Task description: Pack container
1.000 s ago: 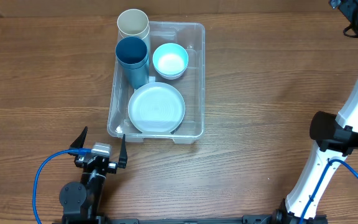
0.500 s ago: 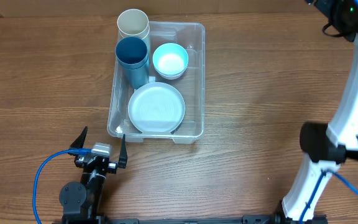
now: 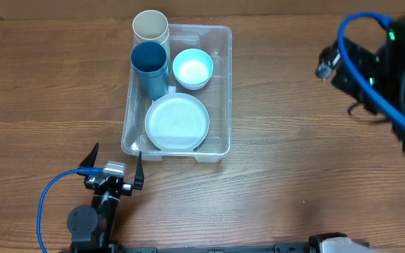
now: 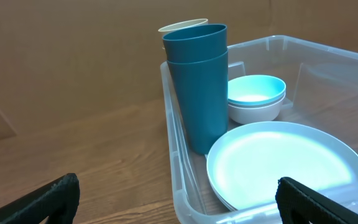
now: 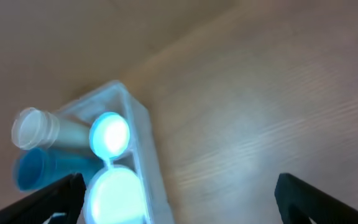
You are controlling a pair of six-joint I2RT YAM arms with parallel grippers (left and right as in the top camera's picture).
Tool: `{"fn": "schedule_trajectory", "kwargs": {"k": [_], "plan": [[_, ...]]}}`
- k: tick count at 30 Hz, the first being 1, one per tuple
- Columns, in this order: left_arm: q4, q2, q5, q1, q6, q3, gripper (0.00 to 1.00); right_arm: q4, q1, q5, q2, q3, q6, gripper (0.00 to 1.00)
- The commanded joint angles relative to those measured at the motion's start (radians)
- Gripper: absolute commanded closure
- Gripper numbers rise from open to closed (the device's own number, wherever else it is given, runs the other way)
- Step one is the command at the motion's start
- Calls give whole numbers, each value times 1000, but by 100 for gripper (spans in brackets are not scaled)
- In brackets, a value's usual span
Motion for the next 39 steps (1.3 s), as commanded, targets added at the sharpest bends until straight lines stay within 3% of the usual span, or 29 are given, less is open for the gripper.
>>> {"fn": "schedule_trajectory", "kwargs": {"k": [1,7,12,19,27,31,39], "plan": [[0,-9,-8,-6,0,-3,0,223,-3,-45,-217,-293,2,0],[0,-9,-8,-6,0,-3,0,860,-3,-97,-565,-915,-2,0],[0,-9,-8,-6,0,-3,0,1201,-3,-103,-758,-1243,-69,0],[0,-9,-8,-6,0,-3,0,1283,-3,-99,-948,-1406,-293,0],[0,-9,-8,-6,0,-3,0,1508,-3,-107,-1174,-1651,-289,0],[0,-9,-8,-6,0,-3,0,1509,-3,-107,-1308,-1747,-289,0],[0,-9,-8,-6,0,-3,0,1471,-3,-120,-1315,-1810,-294,0]]}}
